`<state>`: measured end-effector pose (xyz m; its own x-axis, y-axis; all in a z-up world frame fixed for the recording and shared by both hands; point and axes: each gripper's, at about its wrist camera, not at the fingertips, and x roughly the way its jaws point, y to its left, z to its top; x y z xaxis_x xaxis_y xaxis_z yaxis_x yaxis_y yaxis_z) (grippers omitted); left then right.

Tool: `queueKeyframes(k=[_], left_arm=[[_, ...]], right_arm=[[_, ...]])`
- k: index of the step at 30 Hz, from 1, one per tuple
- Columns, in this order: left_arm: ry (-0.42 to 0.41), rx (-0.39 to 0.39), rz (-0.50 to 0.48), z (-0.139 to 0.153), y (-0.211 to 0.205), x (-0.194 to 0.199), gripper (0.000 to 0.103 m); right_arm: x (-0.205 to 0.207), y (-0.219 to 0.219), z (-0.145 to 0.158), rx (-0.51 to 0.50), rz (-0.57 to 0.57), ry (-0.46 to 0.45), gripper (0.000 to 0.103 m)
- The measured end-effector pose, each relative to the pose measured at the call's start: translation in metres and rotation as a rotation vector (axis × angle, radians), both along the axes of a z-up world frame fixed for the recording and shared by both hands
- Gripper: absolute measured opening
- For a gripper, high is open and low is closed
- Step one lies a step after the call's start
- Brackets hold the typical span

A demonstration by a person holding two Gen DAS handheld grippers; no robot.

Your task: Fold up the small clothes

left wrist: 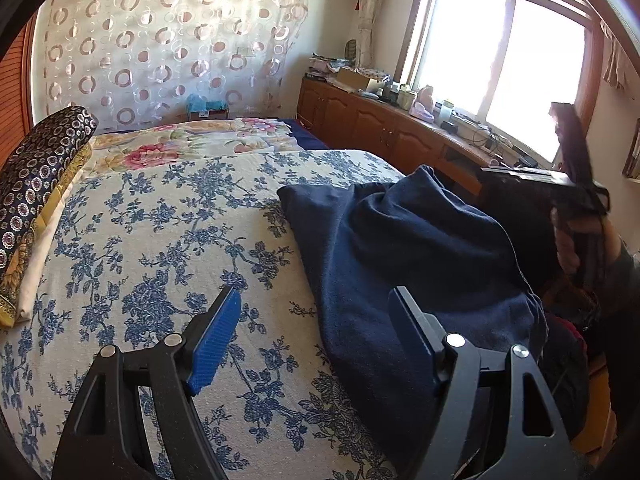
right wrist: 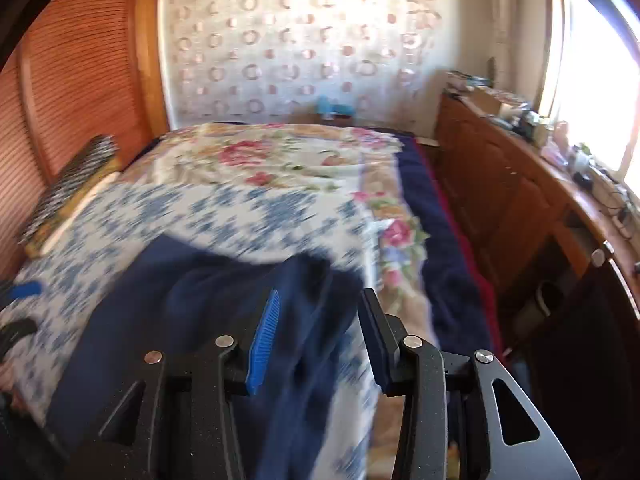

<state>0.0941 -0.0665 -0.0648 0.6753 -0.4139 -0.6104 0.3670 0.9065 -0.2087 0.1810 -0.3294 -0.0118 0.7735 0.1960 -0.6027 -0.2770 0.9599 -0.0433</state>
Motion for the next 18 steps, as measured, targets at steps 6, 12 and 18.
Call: queueKeyframes(k=[6,12,18], left_arm=[[0.011,0.016,-0.029,-0.005,-0.010,-0.002,0.077],[0.041,0.031,-0.059,-0.015,-0.022,-0.001,0.077],[0.060,0.050,-0.088,-0.023,-0.034,-0.002,0.077]], right_arm=[[-0.045,-0.005,-0.030,0.011,0.036,0.053,0.043],[-0.074,-0.013,-0.048,-0.008,0.034,0.074,0.043],[-0.064,-0.007,-0.050,0.030,0.073,0.106,0.008]])
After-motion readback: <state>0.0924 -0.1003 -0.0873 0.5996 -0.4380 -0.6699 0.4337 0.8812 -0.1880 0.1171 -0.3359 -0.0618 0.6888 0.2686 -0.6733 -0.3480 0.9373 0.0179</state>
